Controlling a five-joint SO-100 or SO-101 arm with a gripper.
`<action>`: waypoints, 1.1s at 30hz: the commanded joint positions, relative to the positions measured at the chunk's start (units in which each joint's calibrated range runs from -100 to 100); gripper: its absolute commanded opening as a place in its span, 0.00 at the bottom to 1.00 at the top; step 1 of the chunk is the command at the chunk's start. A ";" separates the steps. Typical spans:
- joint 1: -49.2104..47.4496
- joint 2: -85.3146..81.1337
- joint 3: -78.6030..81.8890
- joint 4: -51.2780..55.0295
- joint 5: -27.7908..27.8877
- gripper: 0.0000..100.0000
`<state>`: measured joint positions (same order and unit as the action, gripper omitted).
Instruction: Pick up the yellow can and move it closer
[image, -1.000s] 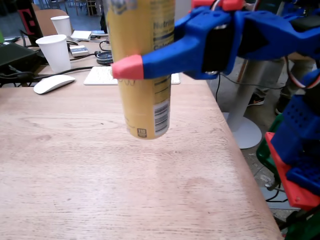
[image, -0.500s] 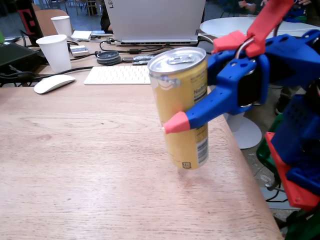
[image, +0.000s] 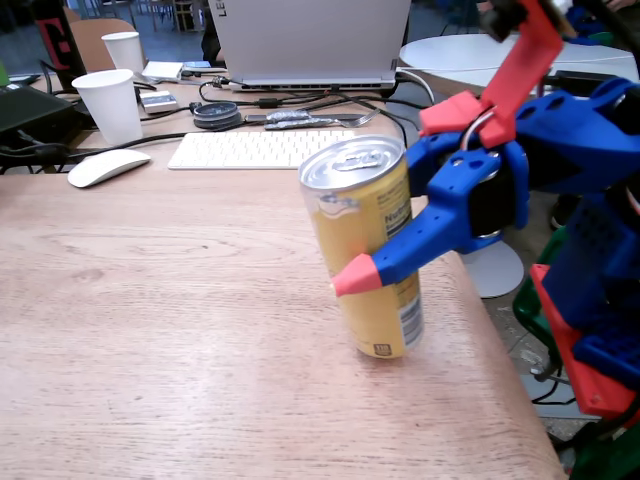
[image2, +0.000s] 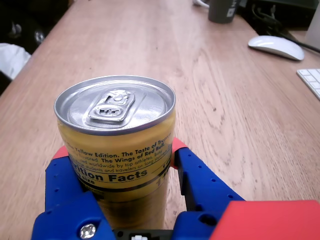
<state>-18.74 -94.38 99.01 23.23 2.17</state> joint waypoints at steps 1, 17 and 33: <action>0.30 -2.62 0.52 -0.49 -0.39 0.31; 0.13 -2.62 0.52 9.12 -0.05 0.30; -0.21 -1.85 0.52 9.12 -0.05 0.30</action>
<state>-18.65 -96.37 99.01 32.17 1.98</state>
